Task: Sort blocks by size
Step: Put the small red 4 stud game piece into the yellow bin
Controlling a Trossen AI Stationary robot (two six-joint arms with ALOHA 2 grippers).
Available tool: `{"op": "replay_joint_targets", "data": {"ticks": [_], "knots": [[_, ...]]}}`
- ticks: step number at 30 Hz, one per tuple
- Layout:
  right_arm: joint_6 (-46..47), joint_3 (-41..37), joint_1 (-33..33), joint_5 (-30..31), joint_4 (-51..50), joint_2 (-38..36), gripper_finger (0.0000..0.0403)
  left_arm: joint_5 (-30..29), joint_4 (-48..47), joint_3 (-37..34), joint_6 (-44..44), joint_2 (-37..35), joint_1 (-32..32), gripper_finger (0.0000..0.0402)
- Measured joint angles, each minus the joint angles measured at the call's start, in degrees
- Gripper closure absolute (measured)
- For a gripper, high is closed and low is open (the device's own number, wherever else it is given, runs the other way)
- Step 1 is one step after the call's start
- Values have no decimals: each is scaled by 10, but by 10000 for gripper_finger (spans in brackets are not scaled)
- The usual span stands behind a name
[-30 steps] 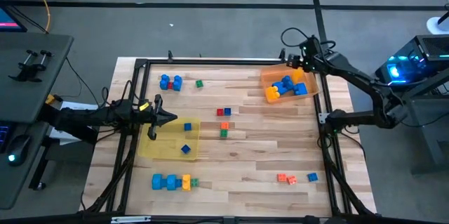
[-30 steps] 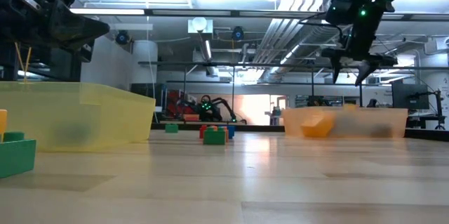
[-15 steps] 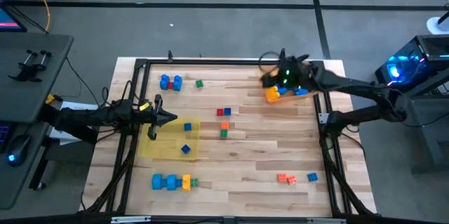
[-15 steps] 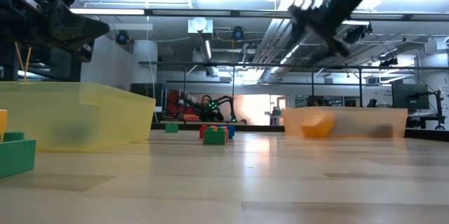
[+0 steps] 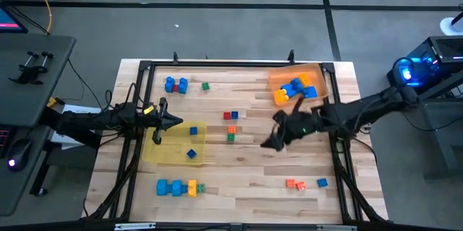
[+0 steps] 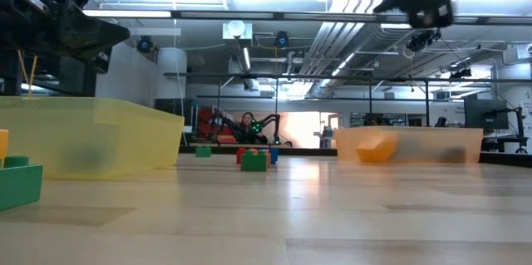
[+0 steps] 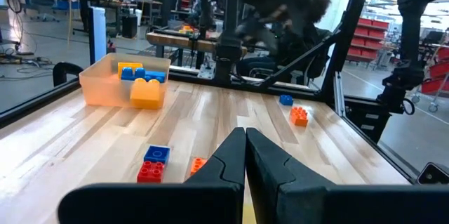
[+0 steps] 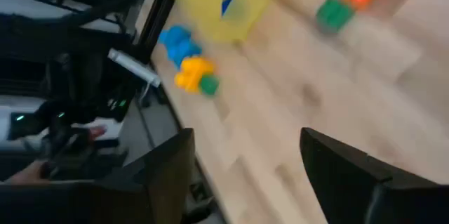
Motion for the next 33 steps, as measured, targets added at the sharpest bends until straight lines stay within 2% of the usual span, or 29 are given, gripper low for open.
{"op": "replay_joint_targets", "data": {"ticks": [5,11,14,16,20,22,25,30,33], "knots": [[87,0,63,42,27,16,185,0,0,0,0,0,0,401],[106,0,64,49,76,55,191,0,0,0,-15,0,0,401],[117,0,59,44,77,67,192,0,12,0,-66,0,0,401],[121,0,58,44,76,70,192,-4,35,0,-132,0,0,401],[121,0,52,42,77,69,192,-50,116,14,-229,33,1,394],[116,0,42,42,77,69,192,-51,108,56,-234,76,1,377],[79,0,22,41,75,68,192,-61,52,146,-216,178,2,337],[0,0,-28,-3,75,68,192,-66,-115,362,-82,397,41,259],[-36,0,-51,-46,77,68,192,-66,-213,467,-29,524,83,220]]}}
